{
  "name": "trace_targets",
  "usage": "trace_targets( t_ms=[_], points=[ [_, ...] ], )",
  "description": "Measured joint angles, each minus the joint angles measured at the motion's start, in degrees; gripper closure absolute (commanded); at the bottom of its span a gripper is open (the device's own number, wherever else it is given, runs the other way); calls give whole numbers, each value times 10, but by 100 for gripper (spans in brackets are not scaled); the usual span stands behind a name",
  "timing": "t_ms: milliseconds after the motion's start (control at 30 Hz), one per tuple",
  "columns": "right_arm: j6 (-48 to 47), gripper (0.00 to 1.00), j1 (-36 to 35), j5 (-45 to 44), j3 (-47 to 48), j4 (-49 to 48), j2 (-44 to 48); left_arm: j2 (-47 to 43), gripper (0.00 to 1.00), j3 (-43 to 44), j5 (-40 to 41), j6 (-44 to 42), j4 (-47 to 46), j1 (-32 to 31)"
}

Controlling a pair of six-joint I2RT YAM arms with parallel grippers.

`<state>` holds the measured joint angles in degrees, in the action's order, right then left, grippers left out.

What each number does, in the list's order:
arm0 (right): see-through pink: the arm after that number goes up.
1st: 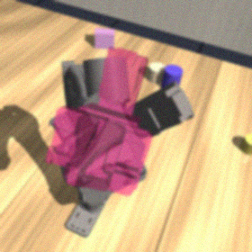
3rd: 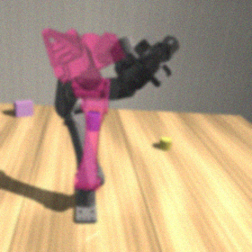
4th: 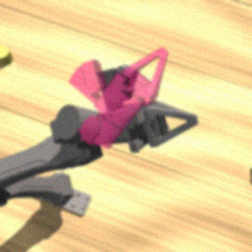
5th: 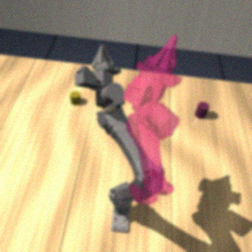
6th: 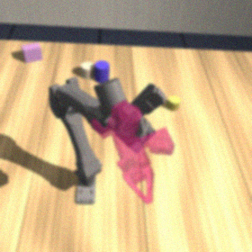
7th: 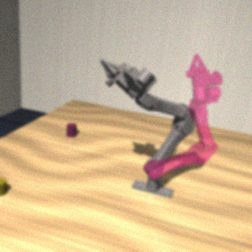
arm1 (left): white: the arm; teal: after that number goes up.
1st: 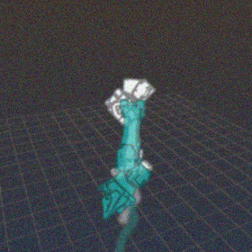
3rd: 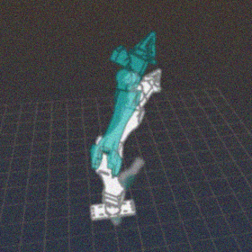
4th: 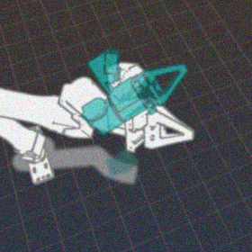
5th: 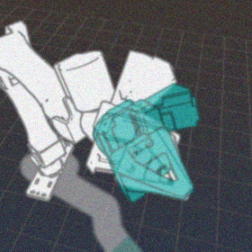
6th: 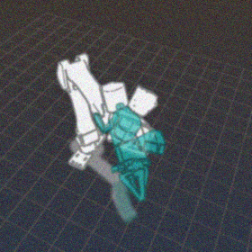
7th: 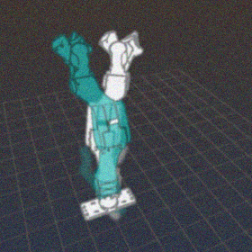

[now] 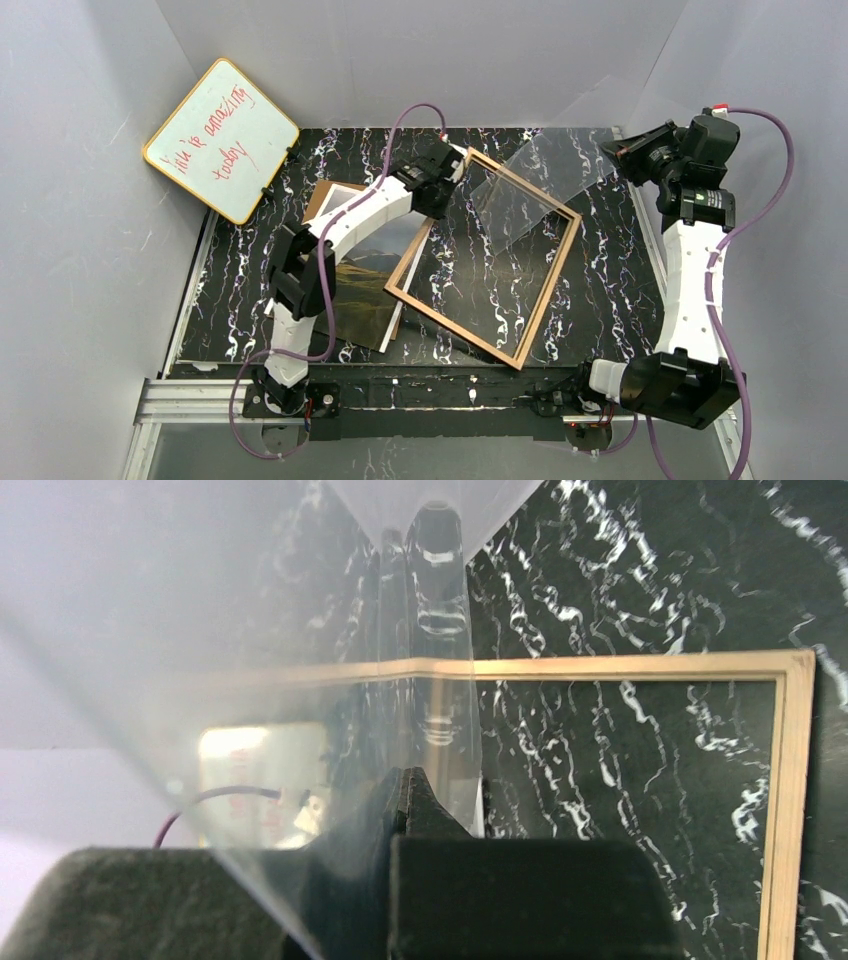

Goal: Put the photo into the frame
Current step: Move the photo frame to the center of the board.

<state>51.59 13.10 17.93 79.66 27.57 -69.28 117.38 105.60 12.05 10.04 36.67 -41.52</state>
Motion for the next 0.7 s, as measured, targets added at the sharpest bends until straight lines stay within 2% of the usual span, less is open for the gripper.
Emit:
trace_targets(
  t_ms=[167,400,533,700],
  points=[
    [38,99,0,64,-21,-46,-35,-41,100,-60,19,22,-8,60],
    [90,99,0,159,-45,-118,-81,-93,100,-210,31,71,-37,185],
    [114,99,0,196,-63,-157,-90,-127,100,-273,23,89,-46,192],
    [130,99,-6,230,-75,-188,-105,-142,100,-305,-3,78,-64,179]
  ],
)
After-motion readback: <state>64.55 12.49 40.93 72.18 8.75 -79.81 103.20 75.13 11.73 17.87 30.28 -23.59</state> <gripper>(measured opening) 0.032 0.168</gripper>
